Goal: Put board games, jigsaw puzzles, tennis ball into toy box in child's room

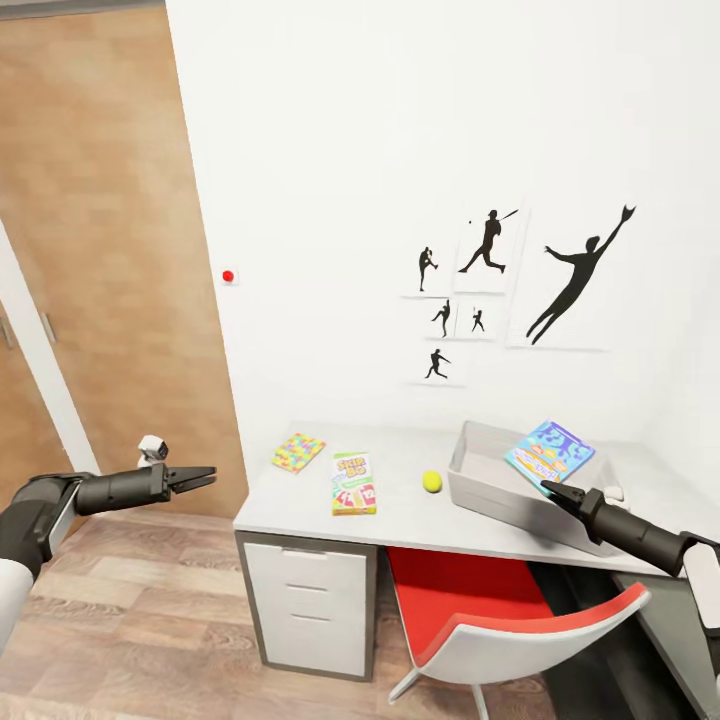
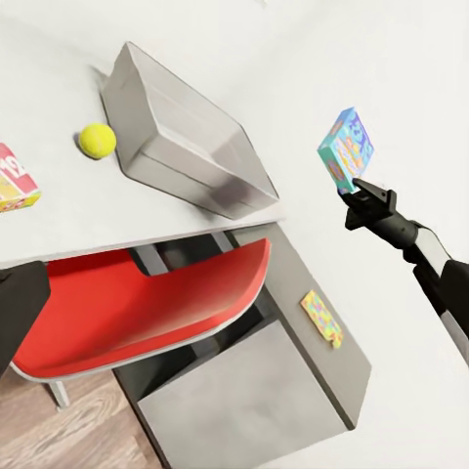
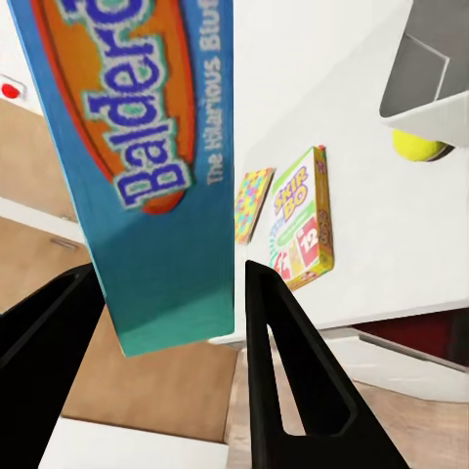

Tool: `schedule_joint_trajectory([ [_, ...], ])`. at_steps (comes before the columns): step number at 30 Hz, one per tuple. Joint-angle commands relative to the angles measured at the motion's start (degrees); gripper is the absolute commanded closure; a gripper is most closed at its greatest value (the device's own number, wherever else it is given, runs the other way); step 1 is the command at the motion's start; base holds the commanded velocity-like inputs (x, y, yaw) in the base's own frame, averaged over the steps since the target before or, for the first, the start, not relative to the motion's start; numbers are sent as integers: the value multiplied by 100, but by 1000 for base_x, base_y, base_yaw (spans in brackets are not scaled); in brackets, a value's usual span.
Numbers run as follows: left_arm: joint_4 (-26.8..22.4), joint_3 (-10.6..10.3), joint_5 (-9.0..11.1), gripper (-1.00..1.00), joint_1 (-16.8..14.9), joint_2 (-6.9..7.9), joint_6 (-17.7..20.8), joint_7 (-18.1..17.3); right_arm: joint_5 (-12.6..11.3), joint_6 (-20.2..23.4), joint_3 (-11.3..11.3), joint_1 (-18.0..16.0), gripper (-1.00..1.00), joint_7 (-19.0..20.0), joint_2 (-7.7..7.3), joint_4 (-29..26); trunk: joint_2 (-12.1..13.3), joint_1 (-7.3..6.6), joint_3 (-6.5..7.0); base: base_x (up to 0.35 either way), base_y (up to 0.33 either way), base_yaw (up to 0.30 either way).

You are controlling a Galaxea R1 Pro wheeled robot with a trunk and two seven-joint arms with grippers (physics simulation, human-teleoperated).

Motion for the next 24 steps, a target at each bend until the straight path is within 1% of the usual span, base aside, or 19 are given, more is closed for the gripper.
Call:
schedule_joint_trajectory([
  [1,0,0,-1,-100,0,3,61,-24,27,21,-11,-4,100,37,0,6,-4,2,1,0,0,-139],
  [5,0,1,-1,-100,0,5,61,-22,23,21,-11,-4,100,36,-12,25,-4,2,20,5,0,-188],
  [8,0,1,-1,-100,0,5,61,-20,22,21,-11,-4,100,36,-17,34,-4,2,36,108,26,-224],
  [20,0,1,-1,-100,0,5,61,-25,24,21,-1,-4,100,20,-26,42,-4,2,100,262,116,-229],
  [24,0,1,12,-100,0,5,55,-81,29,18,5,-4,100,-195,2,41,-4,2,106,279,9,-80],
])
